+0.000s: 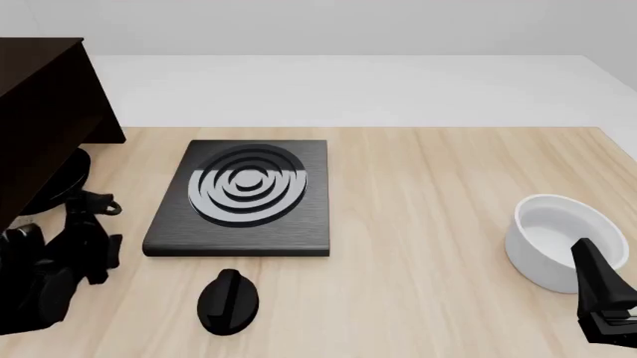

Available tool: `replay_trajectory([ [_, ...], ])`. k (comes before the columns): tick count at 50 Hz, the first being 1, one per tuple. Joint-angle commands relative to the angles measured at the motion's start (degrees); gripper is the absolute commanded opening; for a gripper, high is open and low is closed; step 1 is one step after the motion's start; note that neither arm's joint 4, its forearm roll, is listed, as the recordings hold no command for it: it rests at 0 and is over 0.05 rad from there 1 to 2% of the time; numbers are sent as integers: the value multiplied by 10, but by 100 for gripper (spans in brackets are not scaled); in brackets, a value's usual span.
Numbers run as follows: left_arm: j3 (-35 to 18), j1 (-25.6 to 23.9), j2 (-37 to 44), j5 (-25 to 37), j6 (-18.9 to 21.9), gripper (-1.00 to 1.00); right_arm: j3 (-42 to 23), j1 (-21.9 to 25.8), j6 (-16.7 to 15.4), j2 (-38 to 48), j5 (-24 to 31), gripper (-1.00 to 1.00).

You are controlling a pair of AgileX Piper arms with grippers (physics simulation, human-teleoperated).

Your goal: Put the frying pan under the cabinet shelf.

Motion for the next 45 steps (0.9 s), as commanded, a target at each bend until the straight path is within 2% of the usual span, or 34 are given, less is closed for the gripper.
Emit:
replay_trajectory([
  [1,67,-35,-81,-6,18,100,0,0,0,0,0,100],
  [4,86,-50,-82,-22,18,100,0,0,0,0,0,100],
  [8,97,-67,-158,21,48,100,0,0,0,0,0,100],
  [14,133,-85,-204,19,66,100,0,0,0,0,0,100],
  [18,169,-109,-192,-43,60,100,0,0,0,0,0,100],
  [20,172,-114,-236,-28,83,100,0,0,0,0,0,100],
  [22,189,-122,-220,-72,93,100,0,0,0,0,0,100],
  [23,189,-113,-252,-40,122,100,0,0,0,0,0,100],
  [25,189,-141,-247,-54,122,100,0,0,0,0,0,100],
  [26,189,-130,-257,-36,130,100,0,0,0,0,0,100],
  [28,190,-151,-290,-22,143,100,0,0,0,0,0,100],
  [29,190,-141,-337,18,154,100,0,0,0,0,0,100],
  [30,190,-159,-385,51,171,100,0,0,0,0,0,100],
  [32,189,-153,-452,109,190,100,0,0,0,0,0,100],
  [33,189,-167,-480,121,199,100,0,0,0,0,0,100],
  [34,189,-159,-515,154,212,100,0,0,0,0,0,100],
  [36,189,-179,-550,170,232,100,0,0,0,0,0,100],
  [38,189,-185,-539,160,216,100,0,0,0,0,0,100],
  [39,189,-192,-536,157,226,100,0,0,0,0,0,100],
  [41,190,-188,-510,139,221,100,0,0,0,0,0,100],
  [42,190,-184,-511,144,233,100,0,0,0,0,0,100],
  [43,190,-184,-496,133,227,100,0,0,0,0,0,100],
  [45,190,-191,-544,176,264,100,0,0,0,0,0,100],
])
